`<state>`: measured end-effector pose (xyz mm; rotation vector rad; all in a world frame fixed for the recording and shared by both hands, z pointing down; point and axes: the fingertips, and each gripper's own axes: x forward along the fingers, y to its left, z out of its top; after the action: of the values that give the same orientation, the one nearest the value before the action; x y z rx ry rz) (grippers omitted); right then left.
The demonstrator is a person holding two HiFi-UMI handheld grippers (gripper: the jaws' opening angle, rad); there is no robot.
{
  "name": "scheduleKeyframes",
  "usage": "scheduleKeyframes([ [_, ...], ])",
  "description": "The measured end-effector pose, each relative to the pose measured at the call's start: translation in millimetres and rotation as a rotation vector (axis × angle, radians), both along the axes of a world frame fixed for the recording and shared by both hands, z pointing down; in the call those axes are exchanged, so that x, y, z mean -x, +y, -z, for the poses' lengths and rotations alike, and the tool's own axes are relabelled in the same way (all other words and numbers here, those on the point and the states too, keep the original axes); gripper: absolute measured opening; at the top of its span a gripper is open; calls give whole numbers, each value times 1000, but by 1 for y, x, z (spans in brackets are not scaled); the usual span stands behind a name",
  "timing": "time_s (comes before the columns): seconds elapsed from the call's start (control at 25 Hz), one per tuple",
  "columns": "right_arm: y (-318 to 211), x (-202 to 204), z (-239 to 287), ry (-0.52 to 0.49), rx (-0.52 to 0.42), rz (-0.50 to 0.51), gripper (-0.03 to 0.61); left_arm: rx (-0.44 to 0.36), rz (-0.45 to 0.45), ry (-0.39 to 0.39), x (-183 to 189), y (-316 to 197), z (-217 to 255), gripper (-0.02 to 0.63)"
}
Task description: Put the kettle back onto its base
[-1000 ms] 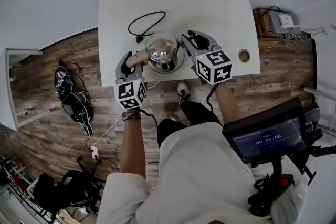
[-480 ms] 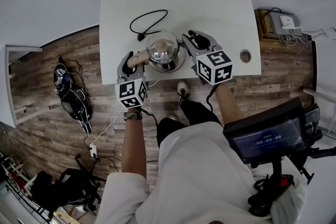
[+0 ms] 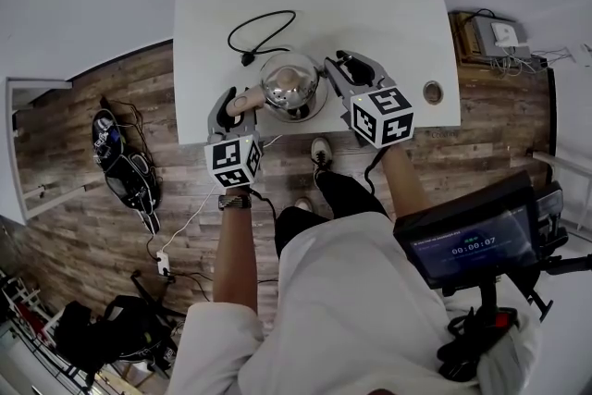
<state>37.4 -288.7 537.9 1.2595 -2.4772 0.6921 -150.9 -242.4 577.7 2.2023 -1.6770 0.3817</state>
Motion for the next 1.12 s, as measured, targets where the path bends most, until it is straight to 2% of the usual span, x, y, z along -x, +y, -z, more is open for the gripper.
scheduleKeyframes([
  [0.24,11,-5,-7,12,15,-12,160,8,37,25,12,8,-6,152],
  [0.36,18,-4,-7,20,15,-25,161,4,46,23,20,14,-6,183],
  [0.76,36,-22,-4,26,40,-77,161,26,74,82,30,44,-4,199],
  [0.96,49,-28,12,29,10,-79,153,-2,110,110,40,64,11,199],
  [1.12,64,-22,34,51,-52,-60,150,-28,79,117,40,76,27,198],
])
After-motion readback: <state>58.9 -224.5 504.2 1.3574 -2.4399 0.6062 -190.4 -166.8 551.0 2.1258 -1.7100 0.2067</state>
